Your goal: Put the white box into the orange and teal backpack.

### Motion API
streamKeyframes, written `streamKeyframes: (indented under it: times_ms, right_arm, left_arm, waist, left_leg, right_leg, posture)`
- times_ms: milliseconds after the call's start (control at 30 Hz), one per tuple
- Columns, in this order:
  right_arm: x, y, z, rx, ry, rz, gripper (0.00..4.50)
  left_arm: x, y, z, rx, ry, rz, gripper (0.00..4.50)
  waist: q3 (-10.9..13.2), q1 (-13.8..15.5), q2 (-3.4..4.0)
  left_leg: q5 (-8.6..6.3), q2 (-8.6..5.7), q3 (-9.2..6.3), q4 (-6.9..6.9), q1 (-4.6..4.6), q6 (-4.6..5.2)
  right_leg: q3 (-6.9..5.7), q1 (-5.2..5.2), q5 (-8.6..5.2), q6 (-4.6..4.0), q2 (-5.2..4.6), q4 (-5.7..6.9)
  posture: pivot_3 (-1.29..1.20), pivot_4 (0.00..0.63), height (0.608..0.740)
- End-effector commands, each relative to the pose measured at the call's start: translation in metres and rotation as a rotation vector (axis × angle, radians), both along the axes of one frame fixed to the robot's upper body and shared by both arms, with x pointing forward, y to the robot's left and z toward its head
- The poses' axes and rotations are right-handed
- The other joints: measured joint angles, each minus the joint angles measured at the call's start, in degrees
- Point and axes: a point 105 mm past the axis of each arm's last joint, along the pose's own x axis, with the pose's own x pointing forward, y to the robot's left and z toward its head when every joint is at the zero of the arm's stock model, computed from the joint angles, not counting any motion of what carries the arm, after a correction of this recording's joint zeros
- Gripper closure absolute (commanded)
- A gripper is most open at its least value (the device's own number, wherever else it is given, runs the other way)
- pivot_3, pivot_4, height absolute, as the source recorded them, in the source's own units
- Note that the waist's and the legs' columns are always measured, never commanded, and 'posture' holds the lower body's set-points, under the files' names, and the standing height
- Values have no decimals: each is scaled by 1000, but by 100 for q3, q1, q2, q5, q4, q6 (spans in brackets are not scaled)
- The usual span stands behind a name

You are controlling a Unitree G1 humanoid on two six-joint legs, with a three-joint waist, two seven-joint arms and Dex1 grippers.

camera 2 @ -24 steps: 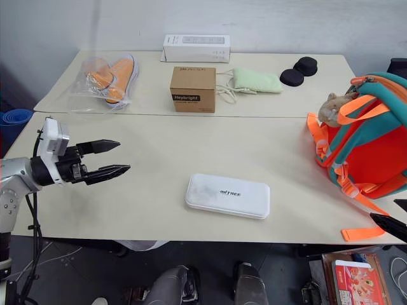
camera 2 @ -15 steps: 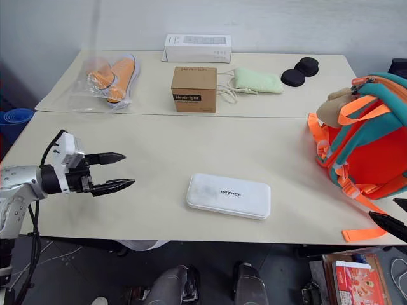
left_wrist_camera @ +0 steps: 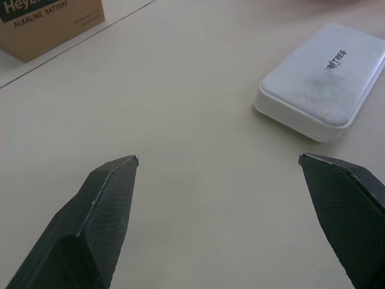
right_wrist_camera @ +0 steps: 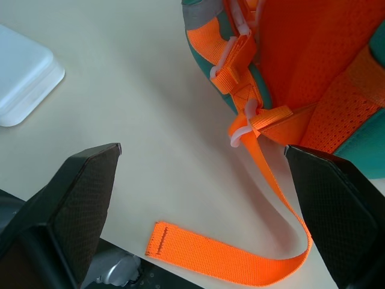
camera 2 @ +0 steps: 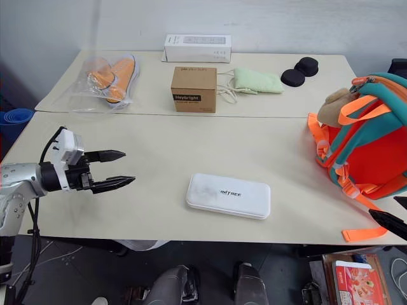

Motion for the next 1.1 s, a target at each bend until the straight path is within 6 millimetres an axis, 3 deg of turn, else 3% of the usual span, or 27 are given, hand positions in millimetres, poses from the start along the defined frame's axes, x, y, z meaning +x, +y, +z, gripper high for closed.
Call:
streamKeyframes:
  times_ms: [33,100,233,333,700,733,767,1100]
  right_arm:
    - [6,19,11,-20,-15,87,41]
    - [15,44,14,-21,-10,196,41]
    - [25,70,15,-28,6,312,41]
    - [39,93,8,-61,56,445,631]
    - [75,114,-31,-244,161,631,4447]
    - [77,115,-34,-245,166,642,4500]
    - [78,117,-36,-245,169,650,4500]
    - [96,150,-44,-259,141,702,4500]
  left_arm:
    - [-2,-7,12,12,-49,-26,0]
    - [-5,-24,9,24,-43,-94,0]
    - [-2,-41,5,30,-37,-144,0]
    - [3,-56,-13,78,-23,-199,597]
    - [21,-95,-47,150,-26,-318,4105]
    - [20,-99,-49,149,-17,-333,4431]
    - [19,-101,-50,149,-11,-342,4473]
    - [7,-116,-57,145,27,-405,4473]
  waist:
    - [0,-6,0]
    - [0,-26,0]
    - [0,-28,0]
    - [0,-18,-1]
    - [1,15,-2]
    - [1,11,-2]
    - [1,8,-2]
    - [1,-75,-2]
  left_leg:
    - [0,0,0,0,0,0]
    - [0,0,0,0,1,0]
    - [1,-1,0,4,2,0]
    - [2,0,0,5,2,-1]
    - [25,-5,7,23,-5,42]
    - [25,-6,6,25,-5,44]
    - [24,-6,7,30,-6,45]
    - [25,0,3,50,-10,45]
  right_leg:
    - [0,0,0,0,0,0]
    - [1,0,0,0,0,1]
    - [4,2,1,1,-2,7]
    - [-1,1,0,0,5,7]
    - [-51,-2,2,3,-1,16]
    - [-53,0,2,4,-3,17]
    - [-52,-1,3,5,-3,19]
    - [-55,-1,2,4,-3,33]
  posture:
    - [0,150,740]
    - [0,150,740]
    - [0,150,740]
    - [0,150,740]
    - [0,150,740]
    - [0,150,740]
    - [0,150,740]
    - [0,150,740]
